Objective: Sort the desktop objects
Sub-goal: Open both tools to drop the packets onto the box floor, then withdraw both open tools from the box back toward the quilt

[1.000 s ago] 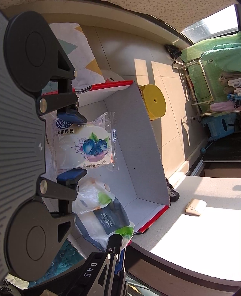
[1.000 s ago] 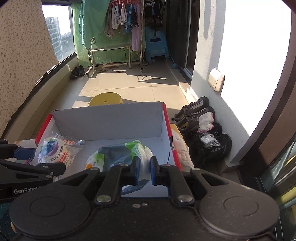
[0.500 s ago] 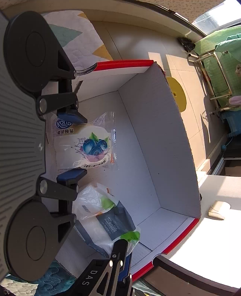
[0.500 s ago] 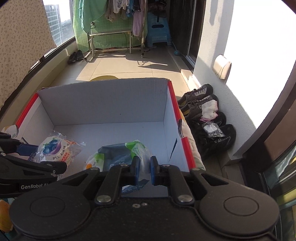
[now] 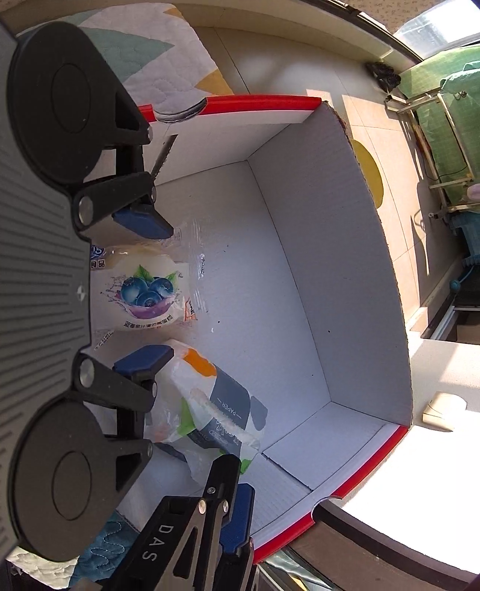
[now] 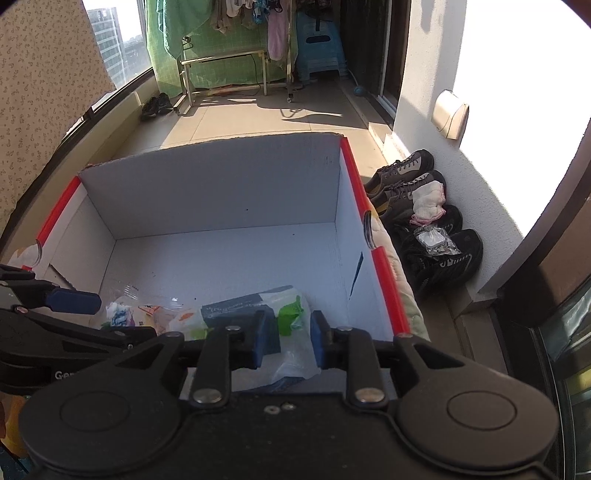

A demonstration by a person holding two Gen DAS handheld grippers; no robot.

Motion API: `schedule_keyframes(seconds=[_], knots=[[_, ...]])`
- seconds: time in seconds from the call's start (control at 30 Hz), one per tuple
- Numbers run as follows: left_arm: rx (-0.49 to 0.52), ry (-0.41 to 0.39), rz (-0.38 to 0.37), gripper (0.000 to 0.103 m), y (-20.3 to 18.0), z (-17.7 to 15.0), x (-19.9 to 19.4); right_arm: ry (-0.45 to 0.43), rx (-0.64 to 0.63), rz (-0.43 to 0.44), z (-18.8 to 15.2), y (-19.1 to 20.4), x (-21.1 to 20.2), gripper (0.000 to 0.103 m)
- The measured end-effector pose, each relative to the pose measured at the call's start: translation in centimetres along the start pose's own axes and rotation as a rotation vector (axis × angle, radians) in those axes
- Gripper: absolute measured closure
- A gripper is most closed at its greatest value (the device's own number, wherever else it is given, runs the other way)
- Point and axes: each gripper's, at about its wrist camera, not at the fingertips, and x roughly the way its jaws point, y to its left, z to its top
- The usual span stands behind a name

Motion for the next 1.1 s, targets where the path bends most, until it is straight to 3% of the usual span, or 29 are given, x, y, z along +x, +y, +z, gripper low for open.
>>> schedule_keyframes(seconds=[0.1,0.6,1.1], knots=[[0.010,-0.020,0.010,0.037,-0.3,0.0,-0.9,-0.012,0.002,0.000,0.1,0.1,-0.8,0.069],[0.005,-0.109,0.018,0.037,-0.6,-1.3,-7.8,-0.031,0.015,0.088,0.4,0.1,-6.7,0.069],[0.036,-0.194,-0.008,0.037,-2.5,-5.9,-16.1,-0.076,0.000,0.137,-1.3,0.5,-14.2,0.068]])
